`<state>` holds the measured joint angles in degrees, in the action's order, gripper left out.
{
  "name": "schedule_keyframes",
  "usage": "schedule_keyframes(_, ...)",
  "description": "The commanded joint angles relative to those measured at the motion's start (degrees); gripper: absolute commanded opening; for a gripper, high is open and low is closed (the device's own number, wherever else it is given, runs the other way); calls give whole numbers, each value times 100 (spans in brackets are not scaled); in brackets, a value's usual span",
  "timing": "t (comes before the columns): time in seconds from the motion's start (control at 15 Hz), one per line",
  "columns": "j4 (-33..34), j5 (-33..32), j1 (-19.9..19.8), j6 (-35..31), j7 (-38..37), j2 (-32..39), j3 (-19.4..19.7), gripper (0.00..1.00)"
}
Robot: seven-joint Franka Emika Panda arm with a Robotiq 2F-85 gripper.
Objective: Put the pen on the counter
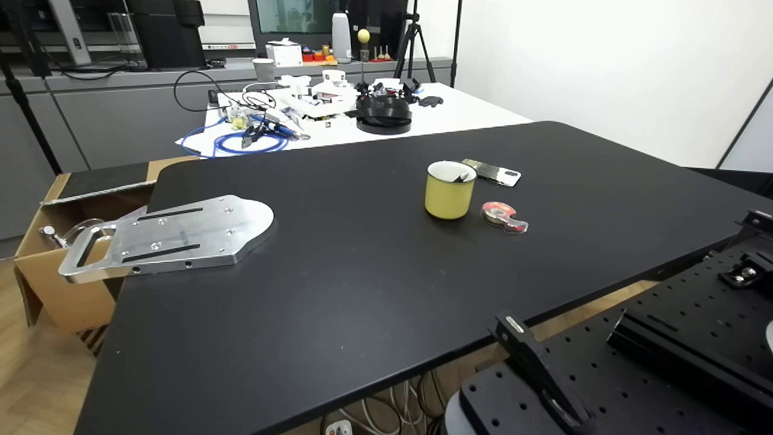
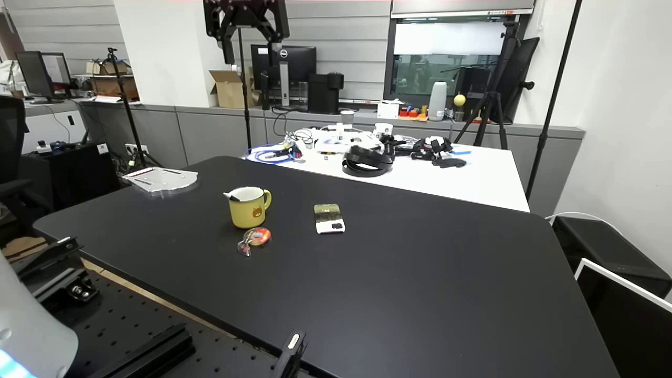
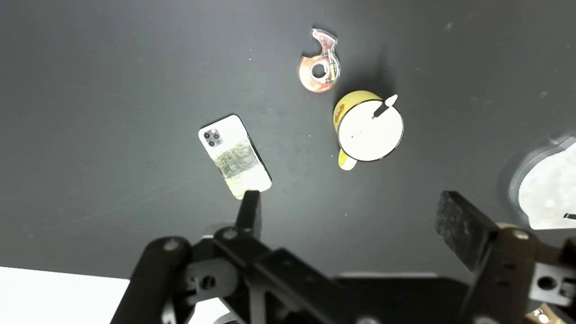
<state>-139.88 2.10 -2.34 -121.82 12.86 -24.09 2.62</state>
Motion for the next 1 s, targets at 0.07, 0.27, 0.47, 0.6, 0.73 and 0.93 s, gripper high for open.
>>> schedule_keyframes(0.07,740,-407,209,328,-651,815,-435,100)
schedule_keyframes(0.27,1336,-910,253,911,-1222,1426,-742,100)
schedule_keyframes(0.47,1940,-1180,377,1561,-1569,1990,-890,100)
schedule_keyframes(0.6,2292,-1180,486,1967,-1720,2320,-933,100)
schedule_keyframes(0.73,2583,-1039,594,2300,-1742,2614,-942,100)
schedule_keyframes(0.93,2867,-1166,754,2594,-2244,2999,-967,100)
